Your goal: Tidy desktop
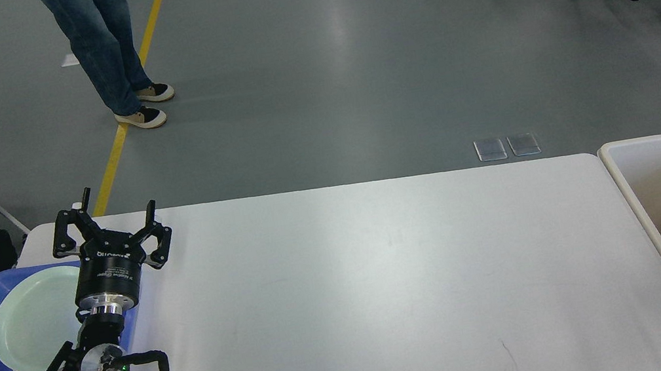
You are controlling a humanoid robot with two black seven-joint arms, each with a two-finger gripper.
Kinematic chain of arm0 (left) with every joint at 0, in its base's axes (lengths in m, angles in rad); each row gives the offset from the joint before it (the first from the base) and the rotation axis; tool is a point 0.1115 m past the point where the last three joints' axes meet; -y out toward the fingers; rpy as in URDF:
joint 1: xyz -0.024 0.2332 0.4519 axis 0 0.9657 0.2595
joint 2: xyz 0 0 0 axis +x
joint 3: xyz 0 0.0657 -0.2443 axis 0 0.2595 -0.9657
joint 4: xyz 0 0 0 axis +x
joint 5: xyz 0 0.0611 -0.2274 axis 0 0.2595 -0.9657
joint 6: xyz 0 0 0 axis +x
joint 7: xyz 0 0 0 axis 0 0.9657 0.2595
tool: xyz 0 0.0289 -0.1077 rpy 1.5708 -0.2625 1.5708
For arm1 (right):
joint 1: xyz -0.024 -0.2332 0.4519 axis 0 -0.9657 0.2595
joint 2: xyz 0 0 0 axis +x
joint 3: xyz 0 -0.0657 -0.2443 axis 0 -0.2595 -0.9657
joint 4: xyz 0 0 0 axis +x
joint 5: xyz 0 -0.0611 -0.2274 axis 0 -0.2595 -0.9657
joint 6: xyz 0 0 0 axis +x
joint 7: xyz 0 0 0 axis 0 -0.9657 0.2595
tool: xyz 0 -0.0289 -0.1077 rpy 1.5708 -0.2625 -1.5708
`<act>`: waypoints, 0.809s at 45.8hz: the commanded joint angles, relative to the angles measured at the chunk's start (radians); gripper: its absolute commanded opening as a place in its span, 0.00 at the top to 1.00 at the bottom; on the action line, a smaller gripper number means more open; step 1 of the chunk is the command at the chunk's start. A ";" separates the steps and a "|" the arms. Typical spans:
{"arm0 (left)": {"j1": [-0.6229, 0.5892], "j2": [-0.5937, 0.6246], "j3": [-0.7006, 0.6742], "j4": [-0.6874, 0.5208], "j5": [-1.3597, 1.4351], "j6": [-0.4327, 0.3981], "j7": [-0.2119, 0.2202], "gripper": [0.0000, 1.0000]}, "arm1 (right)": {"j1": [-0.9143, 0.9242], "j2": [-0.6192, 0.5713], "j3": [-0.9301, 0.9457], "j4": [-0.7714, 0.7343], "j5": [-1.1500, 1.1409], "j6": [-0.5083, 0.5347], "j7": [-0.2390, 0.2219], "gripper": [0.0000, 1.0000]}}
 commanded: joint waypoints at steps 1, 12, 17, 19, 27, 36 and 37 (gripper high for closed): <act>0.000 0.000 0.000 0.000 -0.001 0.000 0.000 0.04 | 0.000 0.009 -0.002 0.002 0.000 -0.045 -0.002 0.00; 0.000 0.000 0.000 0.000 0.000 0.000 0.000 0.04 | 0.001 0.009 -0.001 0.002 0.000 -0.047 -0.002 0.00; 0.000 0.000 0.000 0.000 0.000 0.001 0.000 0.04 | 0.001 0.006 0.004 0.004 0.000 -0.047 0.000 0.00; 0.000 0.000 0.000 0.000 0.000 0.000 0.000 0.04 | 0.003 0.005 0.004 0.004 0.002 -0.047 0.000 0.00; 0.000 0.000 0.000 0.000 0.000 0.000 0.000 0.04 | 0.021 -0.007 0.008 0.001 0.008 -0.047 0.003 0.00; 0.000 0.000 0.000 0.000 0.000 0.000 0.000 0.04 | 0.110 -0.070 0.232 0.002 0.017 -0.045 0.006 0.00; 0.000 0.000 0.000 0.000 0.000 0.000 0.000 0.04 | 0.122 -0.079 0.279 0.002 0.023 -0.045 0.006 0.00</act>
